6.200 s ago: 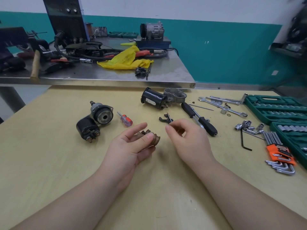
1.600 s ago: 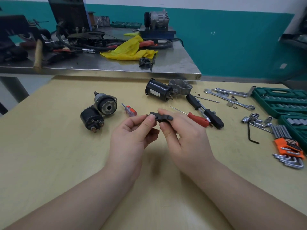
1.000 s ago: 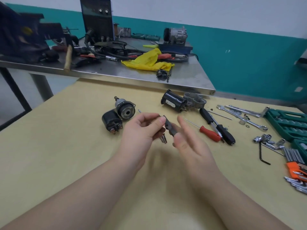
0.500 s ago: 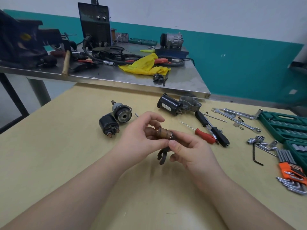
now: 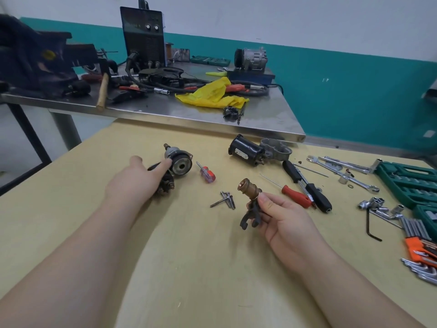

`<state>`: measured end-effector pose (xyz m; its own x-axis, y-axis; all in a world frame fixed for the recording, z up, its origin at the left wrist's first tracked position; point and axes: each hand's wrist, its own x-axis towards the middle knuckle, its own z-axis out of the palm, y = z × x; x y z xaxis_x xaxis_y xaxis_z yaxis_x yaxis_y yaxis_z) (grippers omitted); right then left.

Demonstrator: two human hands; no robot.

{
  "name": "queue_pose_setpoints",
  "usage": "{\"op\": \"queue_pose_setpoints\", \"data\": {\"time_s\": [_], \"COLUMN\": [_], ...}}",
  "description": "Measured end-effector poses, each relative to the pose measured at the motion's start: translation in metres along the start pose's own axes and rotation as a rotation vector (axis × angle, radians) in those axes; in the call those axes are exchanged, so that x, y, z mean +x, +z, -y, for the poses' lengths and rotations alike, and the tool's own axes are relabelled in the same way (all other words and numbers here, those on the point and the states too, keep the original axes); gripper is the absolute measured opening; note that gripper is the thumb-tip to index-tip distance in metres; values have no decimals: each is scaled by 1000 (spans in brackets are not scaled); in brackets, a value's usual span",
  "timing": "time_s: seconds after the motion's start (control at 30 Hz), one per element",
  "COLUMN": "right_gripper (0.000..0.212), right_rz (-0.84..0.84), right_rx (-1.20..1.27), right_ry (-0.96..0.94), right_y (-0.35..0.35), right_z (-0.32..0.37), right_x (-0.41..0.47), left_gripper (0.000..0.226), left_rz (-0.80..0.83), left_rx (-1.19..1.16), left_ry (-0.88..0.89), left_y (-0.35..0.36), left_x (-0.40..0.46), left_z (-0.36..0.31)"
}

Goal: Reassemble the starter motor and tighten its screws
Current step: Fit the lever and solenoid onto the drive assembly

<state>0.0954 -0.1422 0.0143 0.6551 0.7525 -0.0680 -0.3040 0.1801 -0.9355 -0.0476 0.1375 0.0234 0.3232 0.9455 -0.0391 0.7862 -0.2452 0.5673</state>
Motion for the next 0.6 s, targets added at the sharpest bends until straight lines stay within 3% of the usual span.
{"op": "queue_pose_setpoints", "data": {"time_s": [0.13,0.43,0.6], "right_gripper": [22,23,34], "right_rz": [-5,-8,-40], "right_rx": [-3,22,40], "right_ry": [7,17,18], "right_y": [0,-1,-1], "right_z": [0,3,5], "right_x": [2,2,1], "left_gripper": [104,87,94], "left_rz": [40,71,132], "left_rx": [46,-257,-198], "left_ry": [54,50,39], "left_y": [7,-6,-9], "left_x": [3,17,23], "left_z": [-8,2,5]}}
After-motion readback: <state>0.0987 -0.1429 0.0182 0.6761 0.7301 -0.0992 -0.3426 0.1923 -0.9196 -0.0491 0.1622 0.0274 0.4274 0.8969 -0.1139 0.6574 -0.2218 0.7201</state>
